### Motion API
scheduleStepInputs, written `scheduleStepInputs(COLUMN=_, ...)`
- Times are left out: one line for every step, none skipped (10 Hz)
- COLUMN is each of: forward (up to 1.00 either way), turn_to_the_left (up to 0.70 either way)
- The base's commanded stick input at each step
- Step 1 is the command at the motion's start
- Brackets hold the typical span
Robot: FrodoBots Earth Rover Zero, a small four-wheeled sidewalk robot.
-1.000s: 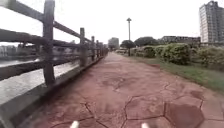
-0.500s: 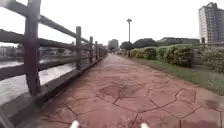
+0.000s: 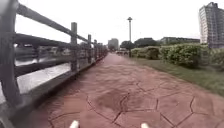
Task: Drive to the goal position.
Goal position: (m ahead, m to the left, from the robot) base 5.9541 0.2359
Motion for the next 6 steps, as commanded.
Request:
scheduleStepInputs(forward=0.7, turn_to_the_left=0.0)
scheduleStepInputs(forward=0.7, turn_to_the_left=0.0)
scheduleStepInputs(forward=0.7, turn_to_the_left=0.0)
scheduleStepInputs(forward=0.7, turn_to_the_left=0.0)
scheduleStepInputs(forward=0.7, turn_to_the_left=0.0)
scheduleStepInputs(forward=0.7, turn_to_the_left=0.0)
